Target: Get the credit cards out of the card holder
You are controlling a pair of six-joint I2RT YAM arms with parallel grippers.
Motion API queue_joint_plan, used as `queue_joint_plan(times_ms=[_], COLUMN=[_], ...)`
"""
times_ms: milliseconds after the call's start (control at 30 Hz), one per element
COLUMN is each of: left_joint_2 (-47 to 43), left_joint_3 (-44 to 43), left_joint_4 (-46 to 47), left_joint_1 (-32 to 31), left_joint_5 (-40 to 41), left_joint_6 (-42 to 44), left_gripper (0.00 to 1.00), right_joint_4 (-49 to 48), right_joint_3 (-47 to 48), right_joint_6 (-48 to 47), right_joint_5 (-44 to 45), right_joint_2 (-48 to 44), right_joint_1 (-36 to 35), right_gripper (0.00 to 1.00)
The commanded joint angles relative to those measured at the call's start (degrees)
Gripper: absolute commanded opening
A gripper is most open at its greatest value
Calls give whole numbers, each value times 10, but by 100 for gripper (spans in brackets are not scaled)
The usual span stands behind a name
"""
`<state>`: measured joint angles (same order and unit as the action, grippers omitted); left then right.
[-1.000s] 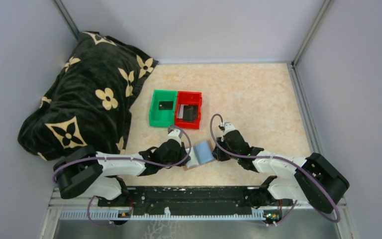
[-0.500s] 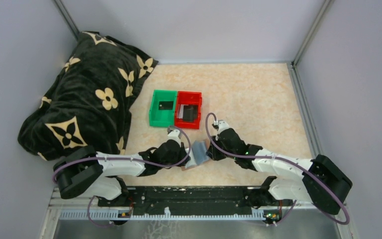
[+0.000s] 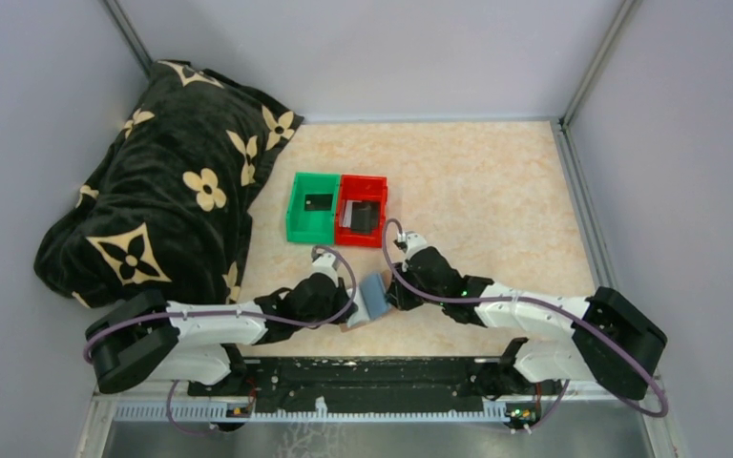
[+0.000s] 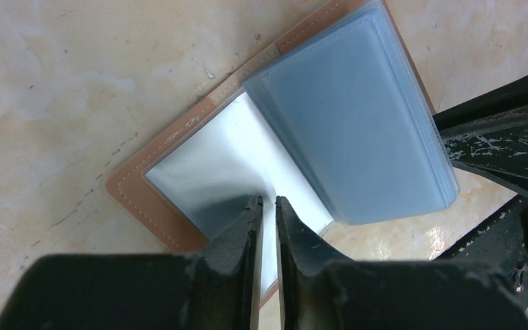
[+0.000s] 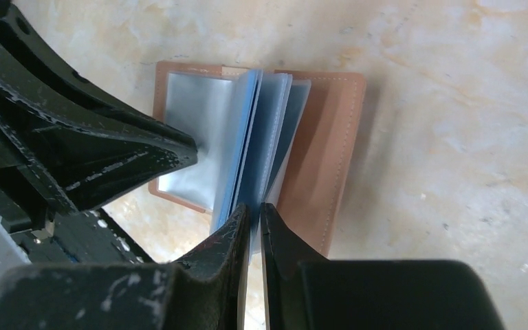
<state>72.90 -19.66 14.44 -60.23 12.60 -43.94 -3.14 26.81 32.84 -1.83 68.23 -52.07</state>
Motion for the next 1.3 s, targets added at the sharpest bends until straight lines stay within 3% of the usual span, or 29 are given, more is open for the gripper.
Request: queue_joint_plan(times_ms=[0,367,767,900,1267], left_joint_2=[-18,-64,-313,-365,-272], left_joint_3=[16,37,39,39,51], left_joint_4=[-29,-53,-242,-246,-209], left_joint_1=[2,2,1,1,1], left_joint_5=[9,9,76,80,63], left_joint_6=[-3,-26,-31,-16,-35], left_gripper=[18,19,23,26,26], right_joint_4=[-42,-72,-93,-99,-91], right_joint_3=[41,49,40,41,51], right_joint_6=[4,12,23,26,21], right_joint_5=[-14,-33,-28,-32,-41], right_joint_2=[20,64,97,106,73], right_joint_1=[-27,-41,-53,-53,-52], right_gripper=[11,9,5,1,0])
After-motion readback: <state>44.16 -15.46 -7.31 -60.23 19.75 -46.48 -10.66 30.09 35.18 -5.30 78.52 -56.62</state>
